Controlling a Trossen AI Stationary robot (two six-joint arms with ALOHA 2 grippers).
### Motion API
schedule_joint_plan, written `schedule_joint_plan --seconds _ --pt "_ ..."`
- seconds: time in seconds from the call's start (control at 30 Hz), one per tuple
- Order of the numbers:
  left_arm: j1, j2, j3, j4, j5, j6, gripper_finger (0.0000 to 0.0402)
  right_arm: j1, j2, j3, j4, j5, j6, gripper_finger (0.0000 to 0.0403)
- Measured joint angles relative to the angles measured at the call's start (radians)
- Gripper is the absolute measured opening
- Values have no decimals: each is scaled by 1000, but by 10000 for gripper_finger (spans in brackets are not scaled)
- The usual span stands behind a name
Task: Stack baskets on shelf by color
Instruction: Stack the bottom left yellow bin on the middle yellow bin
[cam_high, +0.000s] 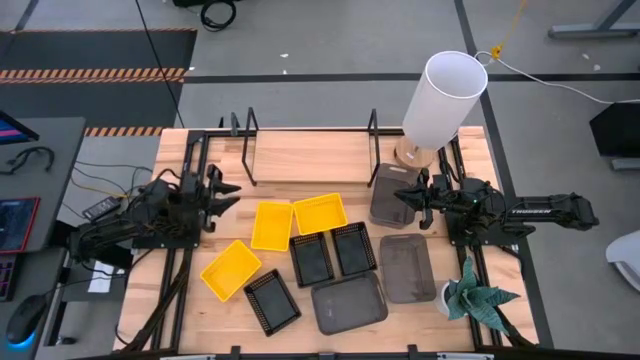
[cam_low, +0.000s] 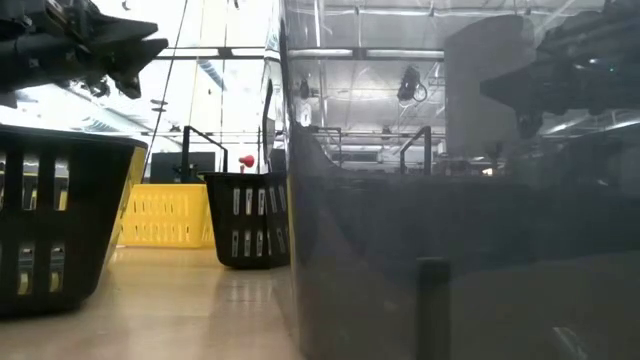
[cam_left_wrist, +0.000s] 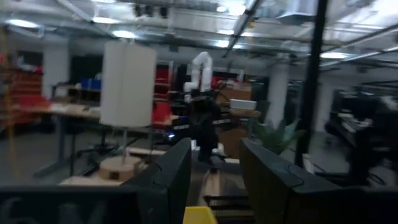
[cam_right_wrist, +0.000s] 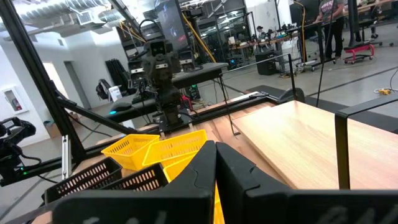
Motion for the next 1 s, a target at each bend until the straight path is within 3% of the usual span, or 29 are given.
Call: schedule_joint_plan --seconds 0.2,0.3,0.4,0.73,1.0 --pt "-1 0 1 -137 147 -120 142 0 0 0 0 0 0 14" --pt "-24 0 1 -266 152 -155 142 0 0 0 0 0 0 14" --pt "-85 1 5 -289 137 -187 142 0 0 0 0 0 0 14" --pt "-376 75 71 -484 -56 -260 142 0 0 0 0 0 0 14" --pt "-596 214 167 -675 -170 -341 142 0 0 0 0 0 0 14"
